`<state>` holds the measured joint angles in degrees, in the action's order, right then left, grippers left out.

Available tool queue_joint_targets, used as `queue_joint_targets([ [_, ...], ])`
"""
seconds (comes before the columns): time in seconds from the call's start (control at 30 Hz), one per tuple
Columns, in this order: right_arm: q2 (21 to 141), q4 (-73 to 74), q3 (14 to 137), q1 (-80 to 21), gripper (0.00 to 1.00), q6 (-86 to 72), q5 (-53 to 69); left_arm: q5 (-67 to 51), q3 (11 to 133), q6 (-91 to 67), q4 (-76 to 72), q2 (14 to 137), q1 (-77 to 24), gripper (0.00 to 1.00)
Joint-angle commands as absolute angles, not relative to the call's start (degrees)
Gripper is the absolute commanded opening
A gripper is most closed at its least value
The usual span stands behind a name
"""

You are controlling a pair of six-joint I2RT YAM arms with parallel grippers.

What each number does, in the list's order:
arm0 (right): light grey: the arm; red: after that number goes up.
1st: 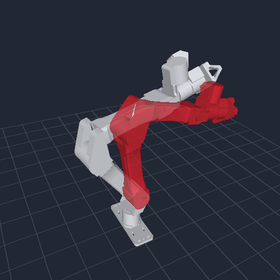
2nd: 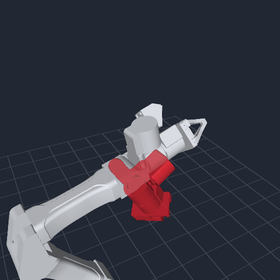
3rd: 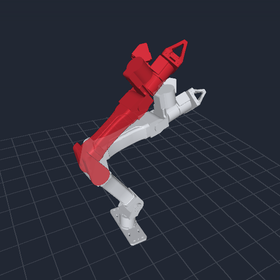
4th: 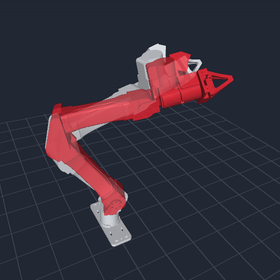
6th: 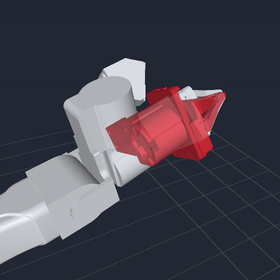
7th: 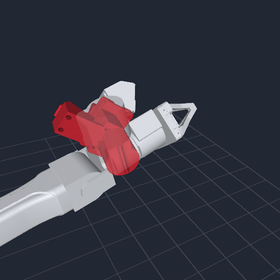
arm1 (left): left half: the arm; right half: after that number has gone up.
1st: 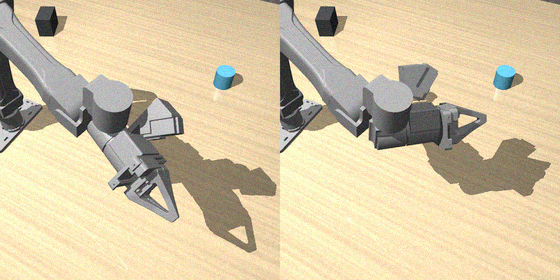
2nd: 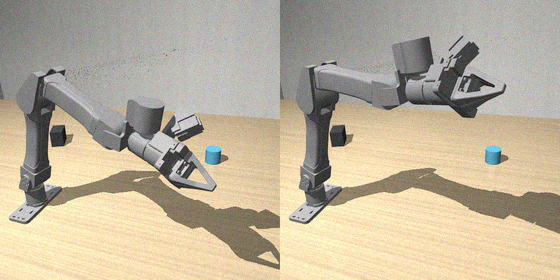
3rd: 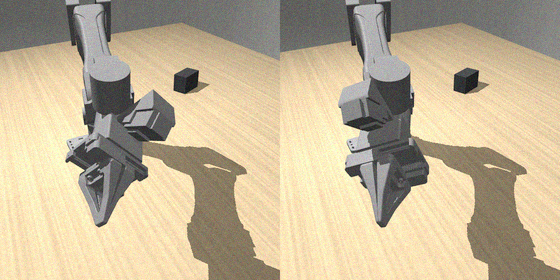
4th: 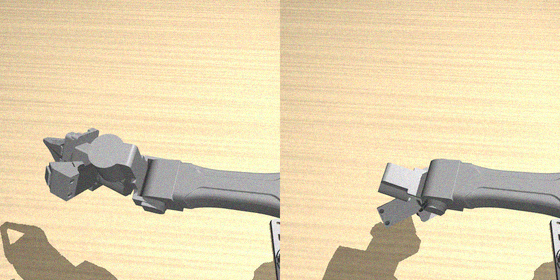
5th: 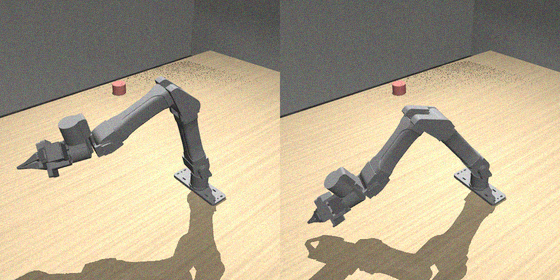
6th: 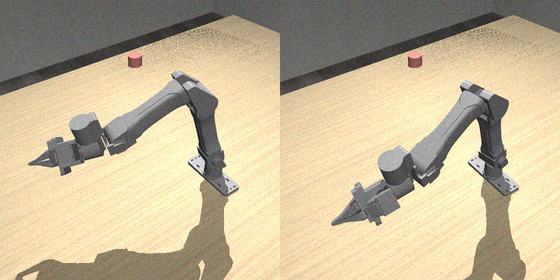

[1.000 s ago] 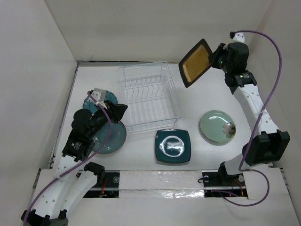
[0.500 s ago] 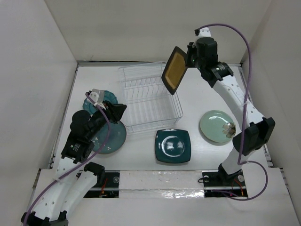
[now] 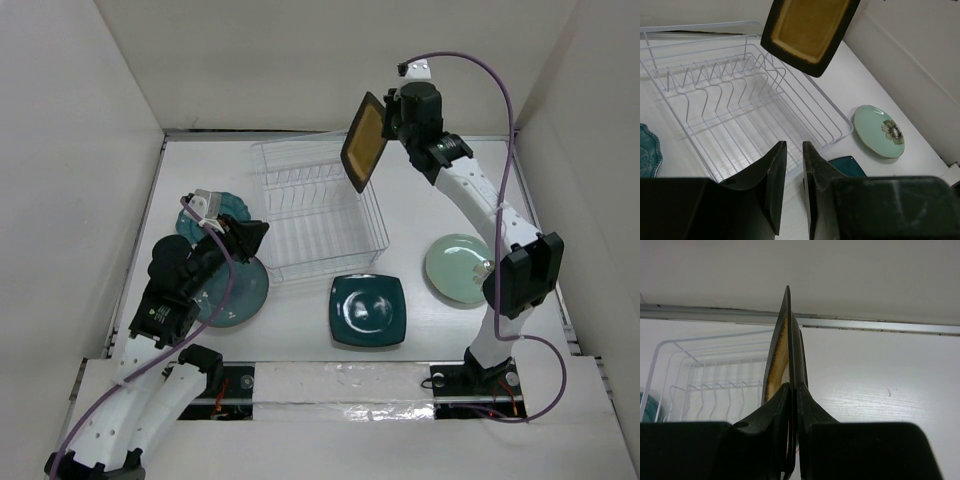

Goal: Load the plates into the dish rack

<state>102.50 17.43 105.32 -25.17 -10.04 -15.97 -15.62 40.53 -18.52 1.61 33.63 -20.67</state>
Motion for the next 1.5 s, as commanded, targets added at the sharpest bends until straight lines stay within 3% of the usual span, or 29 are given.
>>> queue_joint_targets([
  [0.0, 101.42, 1.86, 109.78, -25.66, 0.0, -7.83, -19.24, -15.91, 42.8, -18.54, -0.35, 33.66, -21.01, 0.17],
  [0.27, 103.09, -8.07, 105.47, -29.17, 0.0, 1.04, -27.06, -16.52, 42.8, -18.54, -0.53, 34.01, -21.01, 0.17],
  [0.93, 108.28, -17.14, 103.36, -30.32, 0.0, 8.09, -27.25, -17.05, 42.71, -18.54, -0.62, 34.54, -21.01, 0.17],
  [1.47, 105.03, -27.68, 89.13, -32.16, 0.0, 11.34, -28.74, -17.31, 42.63, -18.63, -0.7, 34.45, -21.01, 0.17],
])
